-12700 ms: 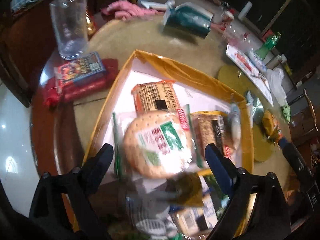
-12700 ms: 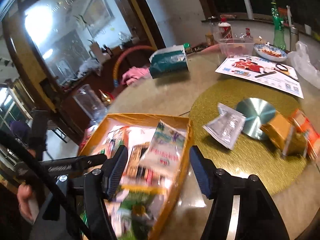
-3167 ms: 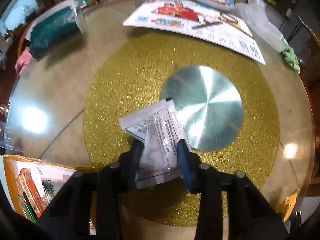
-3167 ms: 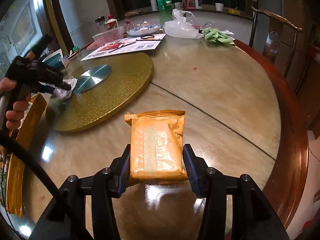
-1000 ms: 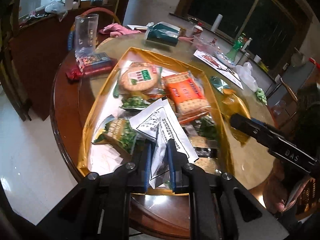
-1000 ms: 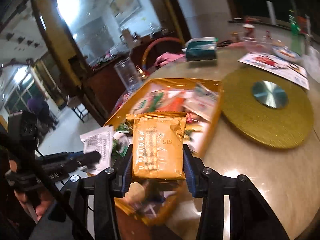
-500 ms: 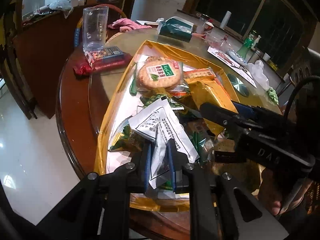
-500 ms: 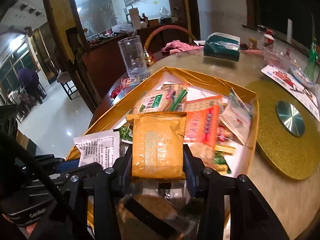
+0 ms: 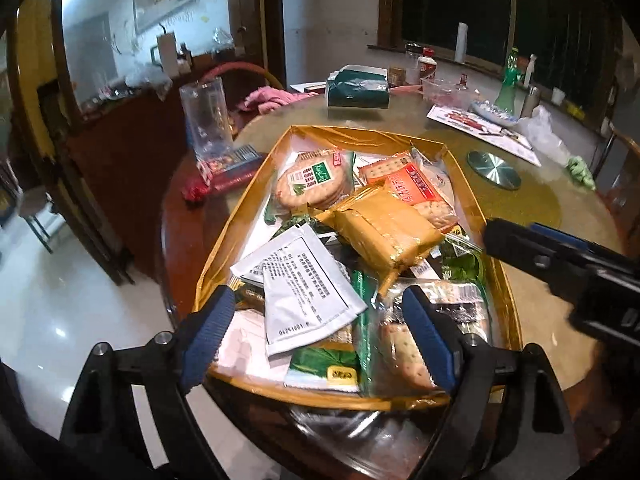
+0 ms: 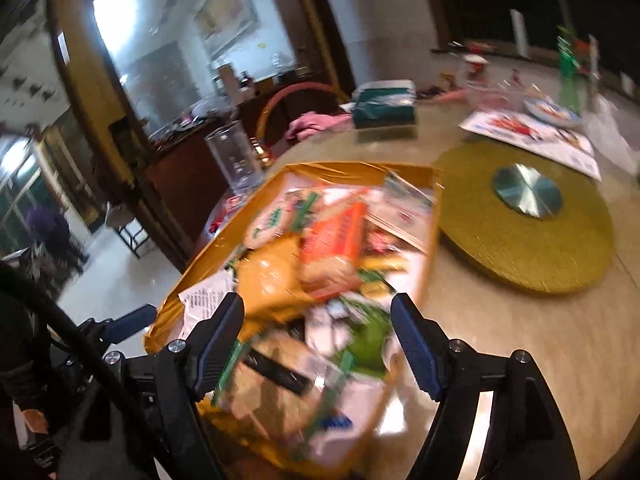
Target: Organize snacks
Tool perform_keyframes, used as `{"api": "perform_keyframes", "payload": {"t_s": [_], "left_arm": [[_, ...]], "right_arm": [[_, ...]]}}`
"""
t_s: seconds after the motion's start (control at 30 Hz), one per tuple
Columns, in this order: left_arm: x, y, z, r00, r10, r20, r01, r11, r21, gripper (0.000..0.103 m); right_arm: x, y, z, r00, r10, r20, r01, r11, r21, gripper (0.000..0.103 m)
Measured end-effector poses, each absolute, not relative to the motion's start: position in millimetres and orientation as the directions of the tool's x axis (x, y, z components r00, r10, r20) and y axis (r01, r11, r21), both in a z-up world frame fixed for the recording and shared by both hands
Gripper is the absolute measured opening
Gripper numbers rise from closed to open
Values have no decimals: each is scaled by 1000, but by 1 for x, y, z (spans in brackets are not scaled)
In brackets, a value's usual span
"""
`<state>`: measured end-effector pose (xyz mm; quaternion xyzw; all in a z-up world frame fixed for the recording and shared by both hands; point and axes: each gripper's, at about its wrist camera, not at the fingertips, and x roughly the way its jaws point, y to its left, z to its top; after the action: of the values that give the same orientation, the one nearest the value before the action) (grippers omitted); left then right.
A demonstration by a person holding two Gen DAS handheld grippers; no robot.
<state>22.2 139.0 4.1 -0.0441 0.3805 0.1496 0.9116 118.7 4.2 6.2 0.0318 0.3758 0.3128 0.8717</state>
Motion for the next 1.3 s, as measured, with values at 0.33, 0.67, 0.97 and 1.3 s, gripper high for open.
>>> {"api": "perform_keyframes", "payload": {"t_s": [0.33, 0.67, 0.97, 1.3], "left_arm": [[13, 101, 17, 635, 359, -684, -358, 921, 152, 86], [5, 88, 21, 624, 395, -674, -368, 910, 192, 86], [0, 98, 22, 617, 412, -671, -393, 900, 191, 87], [-1, 123, 14, 587, 433, -684, -442, 879, 177, 87]], "right_arm": [[93, -38, 6, 508, 583, -634, -470, 804, 363, 76], [80, -45, 8, 510, 590, -626, -475, 800, 368, 76], [79, -30, 6, 515, 538, -668, -456, 831, 318, 76], [75, -11, 7, 546, 465, -697, -441, 867, 233, 76]]}}
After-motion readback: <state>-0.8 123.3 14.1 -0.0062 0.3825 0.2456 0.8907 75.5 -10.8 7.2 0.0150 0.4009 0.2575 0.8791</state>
